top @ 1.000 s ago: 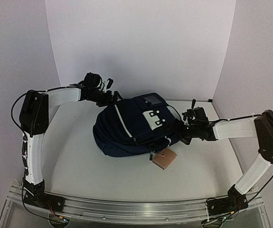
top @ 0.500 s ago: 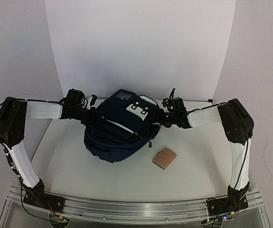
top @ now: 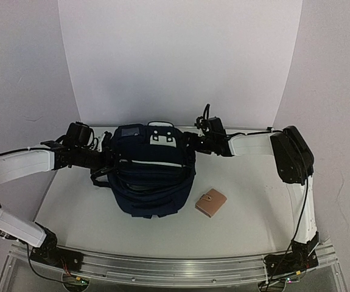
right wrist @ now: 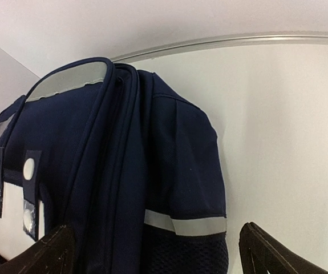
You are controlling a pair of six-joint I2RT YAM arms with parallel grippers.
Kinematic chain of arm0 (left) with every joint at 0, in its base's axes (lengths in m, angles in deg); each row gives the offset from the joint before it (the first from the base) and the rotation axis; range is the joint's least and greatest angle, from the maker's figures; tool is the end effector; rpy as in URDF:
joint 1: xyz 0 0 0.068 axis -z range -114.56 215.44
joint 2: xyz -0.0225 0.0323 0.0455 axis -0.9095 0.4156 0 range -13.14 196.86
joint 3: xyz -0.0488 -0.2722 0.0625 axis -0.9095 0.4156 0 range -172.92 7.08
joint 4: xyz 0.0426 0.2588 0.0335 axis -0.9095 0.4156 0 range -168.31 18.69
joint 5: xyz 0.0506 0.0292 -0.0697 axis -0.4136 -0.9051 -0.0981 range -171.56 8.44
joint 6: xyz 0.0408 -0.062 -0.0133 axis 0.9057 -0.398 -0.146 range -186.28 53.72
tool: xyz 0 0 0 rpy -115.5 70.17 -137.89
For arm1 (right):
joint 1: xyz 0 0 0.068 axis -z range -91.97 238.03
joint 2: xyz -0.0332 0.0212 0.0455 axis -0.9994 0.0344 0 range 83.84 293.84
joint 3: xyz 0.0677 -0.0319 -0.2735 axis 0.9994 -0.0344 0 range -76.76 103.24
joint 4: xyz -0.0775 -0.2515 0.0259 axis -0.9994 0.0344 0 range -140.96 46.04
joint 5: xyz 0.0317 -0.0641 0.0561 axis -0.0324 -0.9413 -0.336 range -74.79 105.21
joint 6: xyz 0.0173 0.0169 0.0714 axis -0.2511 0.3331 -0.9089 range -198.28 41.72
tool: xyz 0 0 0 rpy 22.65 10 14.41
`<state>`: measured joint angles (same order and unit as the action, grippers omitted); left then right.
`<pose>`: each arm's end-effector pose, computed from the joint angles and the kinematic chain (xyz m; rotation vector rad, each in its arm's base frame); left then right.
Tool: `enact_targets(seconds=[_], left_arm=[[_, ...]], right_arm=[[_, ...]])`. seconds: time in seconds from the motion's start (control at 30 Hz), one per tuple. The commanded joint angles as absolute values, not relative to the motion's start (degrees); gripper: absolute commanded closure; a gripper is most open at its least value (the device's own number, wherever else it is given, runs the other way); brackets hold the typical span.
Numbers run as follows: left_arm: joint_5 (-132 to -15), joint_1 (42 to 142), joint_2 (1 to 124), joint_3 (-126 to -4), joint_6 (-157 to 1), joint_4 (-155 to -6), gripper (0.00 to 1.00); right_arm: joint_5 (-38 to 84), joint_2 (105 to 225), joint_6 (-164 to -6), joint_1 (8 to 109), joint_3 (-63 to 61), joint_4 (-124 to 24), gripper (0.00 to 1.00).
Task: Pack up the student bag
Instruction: Adjust the student bag at the center of the board.
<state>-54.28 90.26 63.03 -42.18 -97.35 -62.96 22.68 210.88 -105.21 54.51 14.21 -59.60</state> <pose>0.2595 -0.1520 0.2340 0.1278 2.4348 -1.0225 0.4484 0.3070 0.1722 -0.2073 2.1294 0.7745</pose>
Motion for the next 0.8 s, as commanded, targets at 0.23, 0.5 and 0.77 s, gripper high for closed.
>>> enact_targets(seconds=[0.23,0.5,0.77], left_arm=[[-63.5,87.7,65.5,-51.7,-97.4,-55.3,0.0],[-53.7,87.7,72.4,-51.2,-97.5,-61.9,0.03],[-43.4,92.6,74.2,-49.9,-97.7,-70.8,0.29]], right_arm=[[25.0,186.5,-109.1,51.6,-5.3,-52.0,0.02],[31.9,185.7,-118.3,46.2,-12.0,-54.9,0.15],[31.0,189.7,-123.0,44.6,-12.9,-63.8,0.58]])
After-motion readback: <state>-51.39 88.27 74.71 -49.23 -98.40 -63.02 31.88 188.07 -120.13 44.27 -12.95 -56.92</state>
